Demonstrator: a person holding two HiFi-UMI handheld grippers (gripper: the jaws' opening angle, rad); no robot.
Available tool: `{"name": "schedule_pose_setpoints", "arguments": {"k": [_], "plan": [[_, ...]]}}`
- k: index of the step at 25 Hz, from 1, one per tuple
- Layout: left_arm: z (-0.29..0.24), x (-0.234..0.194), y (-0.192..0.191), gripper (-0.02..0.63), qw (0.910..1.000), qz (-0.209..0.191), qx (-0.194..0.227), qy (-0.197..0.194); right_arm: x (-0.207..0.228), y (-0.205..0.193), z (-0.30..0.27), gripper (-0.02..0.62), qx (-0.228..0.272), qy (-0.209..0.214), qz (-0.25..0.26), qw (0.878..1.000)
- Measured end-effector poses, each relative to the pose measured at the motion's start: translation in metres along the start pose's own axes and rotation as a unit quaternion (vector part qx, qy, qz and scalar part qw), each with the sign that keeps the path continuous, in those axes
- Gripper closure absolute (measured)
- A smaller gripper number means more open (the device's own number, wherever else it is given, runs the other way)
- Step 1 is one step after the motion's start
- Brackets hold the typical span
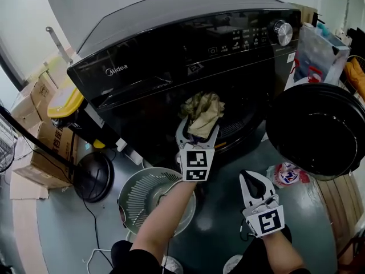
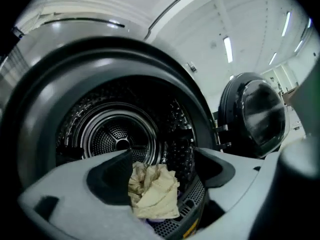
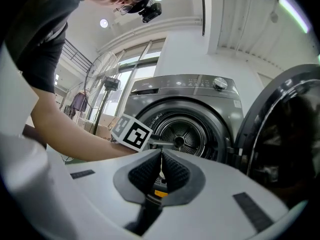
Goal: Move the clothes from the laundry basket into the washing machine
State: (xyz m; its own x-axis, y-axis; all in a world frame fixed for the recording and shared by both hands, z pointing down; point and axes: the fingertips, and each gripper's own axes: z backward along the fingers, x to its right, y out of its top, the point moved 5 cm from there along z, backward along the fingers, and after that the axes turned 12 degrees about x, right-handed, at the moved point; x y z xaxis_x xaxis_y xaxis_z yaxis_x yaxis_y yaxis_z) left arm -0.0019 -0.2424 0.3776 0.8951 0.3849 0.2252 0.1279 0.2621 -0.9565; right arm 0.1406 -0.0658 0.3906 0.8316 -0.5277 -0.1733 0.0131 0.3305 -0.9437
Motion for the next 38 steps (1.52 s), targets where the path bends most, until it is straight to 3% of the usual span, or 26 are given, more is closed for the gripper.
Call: {"name": "schedule_pose_setpoints", "arguments": {"k": [5, 6, 11, 13, 14, 17, 23, 29, 38], "plan": [[0.05, 0.008, 0.025, 0.244, 0.9993, 0.033, 0.017, -0.008, -0.001, 0.022, -0.014, 0.586, 0.012, 0.005, 0.012, 1.0], [0.061, 0.009, 0.03, 0.27, 0.999, 0.038, 0.023, -0.005, -0.002, 0.026, -0.016, 0.586, 0.01, 0.004, 0.011, 1.0], [0.115, 0.008, 0.042, 0.461, 0.9975, 0.063, 0.027, 0.017, -0.004, 0.033, -0.018, 0.586, -0.003, -0.005, 0.004, 1.0], [0.134, 0.007, 0.044, 0.585, 0.9966, 0.077, 0.027, 0.015, -0.005, 0.036, -0.019, 0.586, -0.004, -0.009, 0.002, 1.0], [0.144, 0.007, 0.045, 0.598, 0.996, 0.084, 0.027, 0.008, -0.006, 0.038, -0.02, 0.586, -0.004, -0.011, 0.0, 1.0], [0.17, 0.011, 0.047, 0.599, 0.9954, 0.093, 0.02, -0.011, -0.008, 0.042, -0.021, 0.586, 0.0, -0.017, -0.008, 1.0], [0.208, 0.013, 0.041, 0.598, 0.9963, 0.085, -0.015, -0.01, -0.024, 0.046, -0.021, 0.586, -0.007, -0.007, -0.012, 1.0], [0.217, 0.009, 0.043, 0.598, 0.9964, 0.082, -0.021, -0.002, -0.033, 0.051, -0.023, 0.588, -0.029, -0.002, 0.015, 0.999], [0.214, 0.011, 0.046, 0.598, 0.9968, 0.077, -0.016, -0.01, -0.041, 0.045, -0.022, 0.588, -0.039, 0.001, 0.007, 0.999]]}}
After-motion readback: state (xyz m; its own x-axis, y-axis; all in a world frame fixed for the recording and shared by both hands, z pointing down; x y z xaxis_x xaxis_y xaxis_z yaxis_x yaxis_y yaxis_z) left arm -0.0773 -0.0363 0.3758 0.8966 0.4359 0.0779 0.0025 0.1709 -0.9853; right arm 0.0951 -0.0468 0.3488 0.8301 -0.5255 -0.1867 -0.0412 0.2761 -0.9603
